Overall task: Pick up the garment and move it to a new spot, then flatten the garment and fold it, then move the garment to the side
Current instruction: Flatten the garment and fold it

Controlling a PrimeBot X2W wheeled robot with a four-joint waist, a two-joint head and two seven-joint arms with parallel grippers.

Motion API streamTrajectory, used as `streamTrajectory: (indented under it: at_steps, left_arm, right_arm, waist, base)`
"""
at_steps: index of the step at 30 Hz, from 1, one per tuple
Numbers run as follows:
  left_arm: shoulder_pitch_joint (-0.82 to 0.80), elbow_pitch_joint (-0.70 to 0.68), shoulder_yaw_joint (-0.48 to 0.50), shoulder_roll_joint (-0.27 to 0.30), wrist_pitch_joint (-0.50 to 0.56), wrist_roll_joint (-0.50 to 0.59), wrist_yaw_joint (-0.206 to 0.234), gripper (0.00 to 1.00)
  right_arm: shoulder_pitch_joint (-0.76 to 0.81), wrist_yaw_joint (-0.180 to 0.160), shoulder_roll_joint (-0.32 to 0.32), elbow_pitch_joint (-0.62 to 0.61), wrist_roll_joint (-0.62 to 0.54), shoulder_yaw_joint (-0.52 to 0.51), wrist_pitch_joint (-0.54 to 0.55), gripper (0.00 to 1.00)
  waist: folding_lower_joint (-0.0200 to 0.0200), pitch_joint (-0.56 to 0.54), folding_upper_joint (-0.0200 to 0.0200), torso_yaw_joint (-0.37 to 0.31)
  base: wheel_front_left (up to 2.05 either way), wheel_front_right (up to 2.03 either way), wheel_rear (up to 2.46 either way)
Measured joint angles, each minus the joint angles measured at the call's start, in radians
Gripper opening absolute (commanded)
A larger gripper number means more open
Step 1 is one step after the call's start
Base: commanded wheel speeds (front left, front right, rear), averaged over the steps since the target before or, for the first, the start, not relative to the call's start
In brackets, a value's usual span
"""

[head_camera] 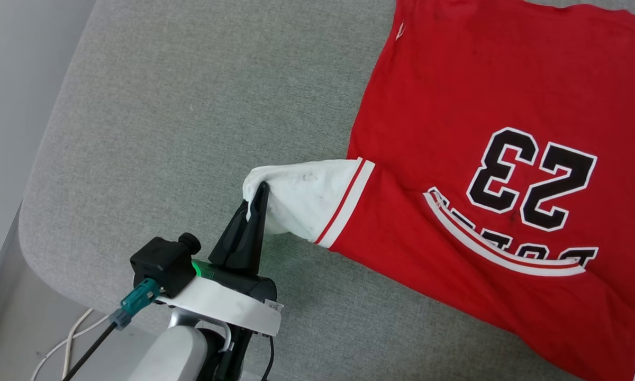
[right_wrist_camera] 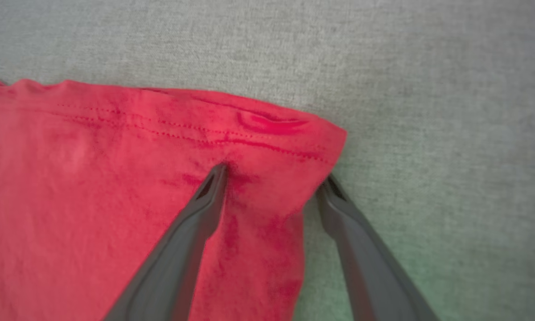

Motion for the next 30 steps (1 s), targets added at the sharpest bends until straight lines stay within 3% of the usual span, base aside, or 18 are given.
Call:
streamTrajectory:
  at_steps: [4,6,7,14,19,30]
  left_arm:
    - [-0.001,0.016,0.009,-0.012,0.000,0.008,-0.016,0.00]
    - [-0.001,0.022,0.014,-0.018,0.000,0.014,-0.025,0.00]
    - [0.000,0.026,0.016,-0.020,0.000,0.015,-0.026,0.00]
    - [0.018,0.060,0.037,-0.025,0.000,0.023,-0.035,0.00]
    - [0.052,0.084,0.061,0.002,0.001,0.022,-0.023,0.00]
    - [0.170,0.073,0.157,0.098,0.035,-0.013,0.044,0.00]
  right_arm:
    - [-0.014,0.001,0.002,0.017,-0.018,-0.040,0.065,1.00]
    - [-0.015,0.001,0.008,0.018,-0.030,-0.058,0.085,0.16]
    - [-0.014,0.001,0.011,0.018,-0.040,-0.066,0.095,0.00]
    - [0.024,0.000,0.028,0.008,-0.068,-0.068,0.110,0.00]
    - [0.077,0.000,0.019,-0.038,-0.035,0.004,0.093,0.00]
    - [0.361,0.000,-0.068,-0.352,0.159,0.152,0.092,0.00]
  waist:
    - [-0.0001,0.004,0.0000,0.010]
    - [-0.0001,0.001,0.0000,0.013]
    - [0.0000,-0.003,0.0000,0.014]
    - [0.0000,-0.062,0.0000,0.005]
    - [0.0000,-0.135,0.0000,-0.029]
    - [-0.0001,-0.270,0.0000,-0.211]
  base:
    - [0.00,0.00,0.00]
    - [0.00,0.00,0.00]
    - [0.00,0.00,0.00]
    - [0.00,0.00,0.00]
    - [0.00,0.00,0.00]
    - [0.00,0.00,0.00]
